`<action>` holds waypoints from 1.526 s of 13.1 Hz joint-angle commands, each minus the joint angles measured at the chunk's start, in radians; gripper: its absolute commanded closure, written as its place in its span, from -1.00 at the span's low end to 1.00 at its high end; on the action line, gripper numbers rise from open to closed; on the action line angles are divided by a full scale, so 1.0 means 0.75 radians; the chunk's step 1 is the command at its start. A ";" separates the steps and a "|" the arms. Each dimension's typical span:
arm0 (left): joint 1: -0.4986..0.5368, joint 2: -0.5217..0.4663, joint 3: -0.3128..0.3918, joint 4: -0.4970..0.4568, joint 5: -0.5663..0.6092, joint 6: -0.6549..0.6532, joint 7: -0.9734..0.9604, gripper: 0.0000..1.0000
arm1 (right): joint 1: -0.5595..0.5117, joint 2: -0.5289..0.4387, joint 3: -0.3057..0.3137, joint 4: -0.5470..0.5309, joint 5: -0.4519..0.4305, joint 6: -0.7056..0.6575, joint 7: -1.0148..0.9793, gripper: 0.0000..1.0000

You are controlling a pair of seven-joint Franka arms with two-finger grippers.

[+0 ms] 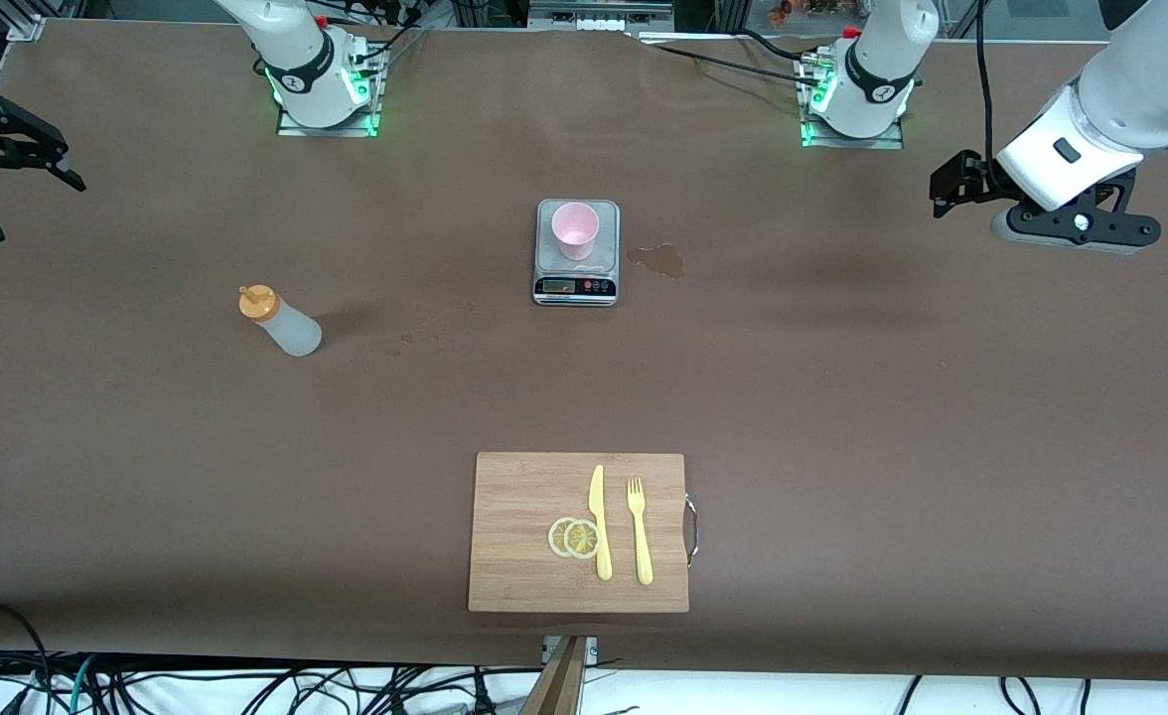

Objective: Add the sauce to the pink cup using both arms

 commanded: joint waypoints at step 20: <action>0.007 0.018 0.008 0.034 -0.027 -0.012 0.022 -1.00 | 0.205 -0.057 -0.038 0.060 -0.119 -0.167 0.610 -1.00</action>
